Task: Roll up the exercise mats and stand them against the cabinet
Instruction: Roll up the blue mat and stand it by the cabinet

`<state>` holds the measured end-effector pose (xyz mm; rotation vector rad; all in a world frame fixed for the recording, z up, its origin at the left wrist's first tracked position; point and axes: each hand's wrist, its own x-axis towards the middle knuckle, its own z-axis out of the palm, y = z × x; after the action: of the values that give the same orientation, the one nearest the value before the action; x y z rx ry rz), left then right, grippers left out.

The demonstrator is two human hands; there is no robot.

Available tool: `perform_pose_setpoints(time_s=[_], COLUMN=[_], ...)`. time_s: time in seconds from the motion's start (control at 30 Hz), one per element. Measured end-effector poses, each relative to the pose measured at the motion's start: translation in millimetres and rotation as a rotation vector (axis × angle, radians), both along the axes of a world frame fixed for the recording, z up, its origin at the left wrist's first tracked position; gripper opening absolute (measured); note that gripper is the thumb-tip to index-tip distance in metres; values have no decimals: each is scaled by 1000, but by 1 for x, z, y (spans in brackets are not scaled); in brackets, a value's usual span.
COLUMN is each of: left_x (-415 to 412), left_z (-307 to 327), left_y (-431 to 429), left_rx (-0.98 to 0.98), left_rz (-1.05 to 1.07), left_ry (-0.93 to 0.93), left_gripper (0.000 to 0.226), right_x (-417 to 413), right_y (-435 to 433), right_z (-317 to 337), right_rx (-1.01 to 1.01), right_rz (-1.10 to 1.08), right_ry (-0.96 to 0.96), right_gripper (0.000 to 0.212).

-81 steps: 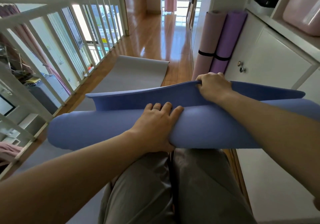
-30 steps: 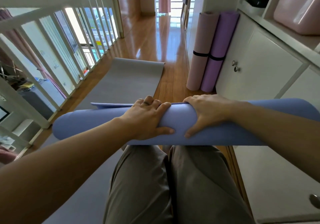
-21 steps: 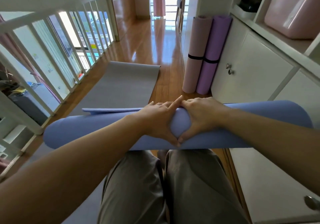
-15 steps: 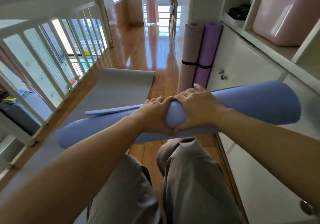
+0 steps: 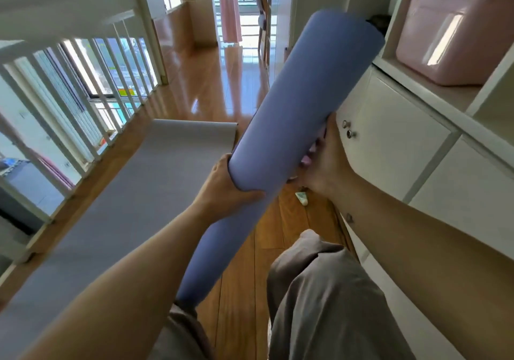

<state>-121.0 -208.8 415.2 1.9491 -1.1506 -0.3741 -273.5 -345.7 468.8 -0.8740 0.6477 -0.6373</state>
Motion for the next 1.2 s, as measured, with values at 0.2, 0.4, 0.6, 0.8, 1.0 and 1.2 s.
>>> perform_pose_setpoints(time_s=[0.2, 0.4, 0.6, 0.8, 1.0, 1.2], left_x=[21, 37, 47, 53, 63, 63], left_z=[-28, -62, -104, -108, -81, -31], left_y=[-18, -34, -45, -55, -47, -27], left_rx=[191, 167, 167, 167, 385, 308], left_rz=[16, -13, 8, -9, -114, -51], left_ry=[-50, 48, 57, 54, 118, 635], left_gripper=[103, 126, 127, 117, 93, 66], right_x=[14, 46, 64, 70, 62, 52], right_y=[-22, -23, -31, -40, -42, -35], right_z=[-19, -43, -74, -84, -79, -65], right_rx=[135, 72, 107, 95, -144, -309], right_rz=[110, 121, 129, 115, 5, -15], right_ry=[31, 153, 258, 249, 379, 410], right_gripper=[79, 90, 89, 78, 61, 46])
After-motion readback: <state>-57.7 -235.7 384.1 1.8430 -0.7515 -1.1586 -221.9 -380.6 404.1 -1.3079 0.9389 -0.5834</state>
